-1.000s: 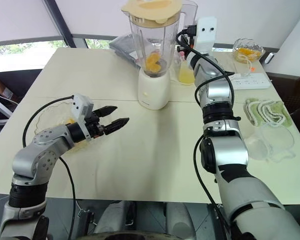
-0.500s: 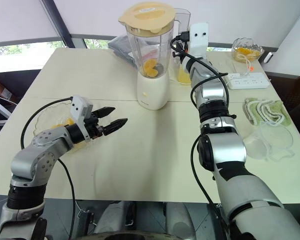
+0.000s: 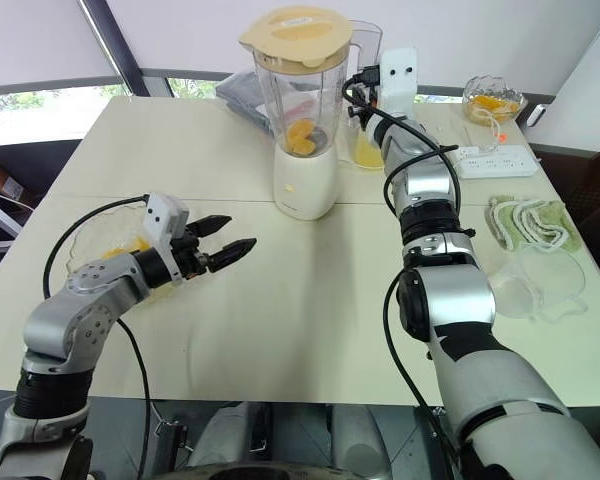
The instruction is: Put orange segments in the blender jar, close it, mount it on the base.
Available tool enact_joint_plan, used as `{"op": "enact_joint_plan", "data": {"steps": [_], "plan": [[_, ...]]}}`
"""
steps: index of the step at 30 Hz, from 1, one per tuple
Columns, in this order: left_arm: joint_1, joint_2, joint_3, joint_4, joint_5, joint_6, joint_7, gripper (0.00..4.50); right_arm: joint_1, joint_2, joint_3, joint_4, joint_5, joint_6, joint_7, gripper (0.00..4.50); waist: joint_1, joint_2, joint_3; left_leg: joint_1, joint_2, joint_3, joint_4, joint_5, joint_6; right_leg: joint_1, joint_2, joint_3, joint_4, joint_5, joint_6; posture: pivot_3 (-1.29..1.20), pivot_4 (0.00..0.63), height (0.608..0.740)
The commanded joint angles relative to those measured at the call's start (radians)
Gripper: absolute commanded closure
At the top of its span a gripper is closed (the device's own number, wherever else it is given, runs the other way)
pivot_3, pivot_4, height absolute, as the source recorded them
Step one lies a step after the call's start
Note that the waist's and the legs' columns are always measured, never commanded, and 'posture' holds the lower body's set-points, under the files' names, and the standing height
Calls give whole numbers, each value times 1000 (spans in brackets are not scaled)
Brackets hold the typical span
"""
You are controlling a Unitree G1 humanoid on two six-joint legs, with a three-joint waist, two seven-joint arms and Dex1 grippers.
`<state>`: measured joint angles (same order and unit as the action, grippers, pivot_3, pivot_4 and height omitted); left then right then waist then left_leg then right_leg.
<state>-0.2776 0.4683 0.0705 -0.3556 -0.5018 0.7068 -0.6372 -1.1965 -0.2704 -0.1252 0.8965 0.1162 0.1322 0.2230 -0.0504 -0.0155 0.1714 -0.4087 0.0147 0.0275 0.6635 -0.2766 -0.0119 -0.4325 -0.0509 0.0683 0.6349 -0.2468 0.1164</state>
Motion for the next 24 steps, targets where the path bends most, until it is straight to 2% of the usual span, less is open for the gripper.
{"op": "enact_joint_plan", "data": {"steps": [1,3,8,16,24], "plan": [[-12,7,6,-16,-11,-17,-2,439,-9,-10,2,-43,-9,1,4,850,-1,0,0,0,0,0,0,0,0,0,0,0,0,0,0,0,150,740],[-16,10,6,-14,-14,-14,-4,439,9,-12,3,-73,-8,15,9,23,-5,0,0,0,0,0,0,0,-1,0,0,0,0,0,-1,0,150,740],[-29,15,-2,5,-12,-17,-16,439,126,-47,36,-258,-44,69,19,23,-12,0,0,0,0,-1,0,1,-1,0,0,0,1,1,-1,0,150,740],[-77,22,-18,50,-7,-25,-39,439,454,-69,26,-682,-12,291,23,23,0,0,0,0,0,-1,1,1,-1,0,1,0,2,1,-1,0,150,740],[-187,33,108,56,-171,114,-17,439,747,-142,-116,-1272,277,595,155,23,8,-1,0,1,0,-2,2,1,-1,1,2,0,3,1,-1,0,150,740]]}}
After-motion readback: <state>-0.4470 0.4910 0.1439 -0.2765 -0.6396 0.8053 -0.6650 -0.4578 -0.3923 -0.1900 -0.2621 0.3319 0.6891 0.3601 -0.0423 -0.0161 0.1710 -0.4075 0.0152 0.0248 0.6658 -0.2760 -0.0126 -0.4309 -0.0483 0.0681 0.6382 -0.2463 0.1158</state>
